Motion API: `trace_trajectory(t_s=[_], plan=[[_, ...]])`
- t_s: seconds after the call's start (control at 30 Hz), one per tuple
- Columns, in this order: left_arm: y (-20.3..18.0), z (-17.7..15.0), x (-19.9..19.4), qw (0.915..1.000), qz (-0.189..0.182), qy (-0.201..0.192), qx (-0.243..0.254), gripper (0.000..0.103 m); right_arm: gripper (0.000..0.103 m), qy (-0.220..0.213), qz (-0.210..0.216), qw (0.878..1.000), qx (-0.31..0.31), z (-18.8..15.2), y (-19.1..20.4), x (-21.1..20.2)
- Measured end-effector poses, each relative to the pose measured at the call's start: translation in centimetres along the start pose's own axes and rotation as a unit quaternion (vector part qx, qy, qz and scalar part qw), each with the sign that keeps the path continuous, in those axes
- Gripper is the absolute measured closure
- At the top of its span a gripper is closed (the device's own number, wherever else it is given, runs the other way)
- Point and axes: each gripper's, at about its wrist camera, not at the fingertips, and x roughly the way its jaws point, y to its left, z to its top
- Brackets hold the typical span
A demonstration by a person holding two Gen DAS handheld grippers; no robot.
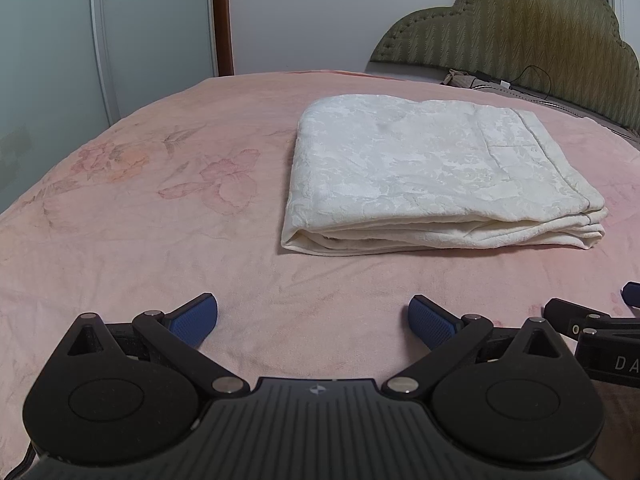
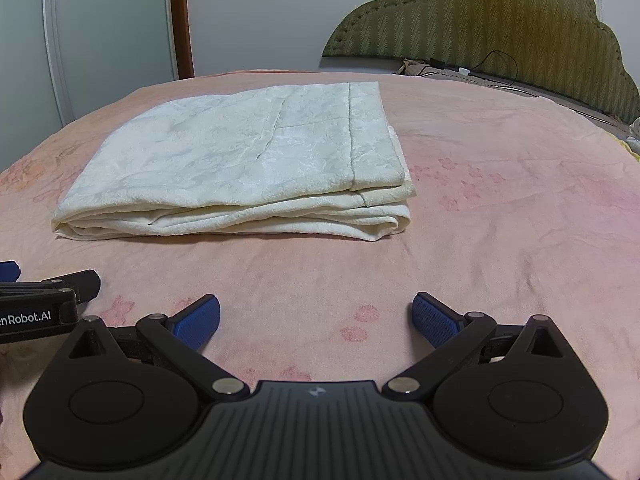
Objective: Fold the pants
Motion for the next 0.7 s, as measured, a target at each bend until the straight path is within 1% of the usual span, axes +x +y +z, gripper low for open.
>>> trace_trajectory(t_s=[0.7], plan=[[0.00,0.01,0.06,1.0000,0.001,0.000,0.002,0.000,0.000,0.000,-0.002,1.000,-0.002,0.08,0.11,0.10]])
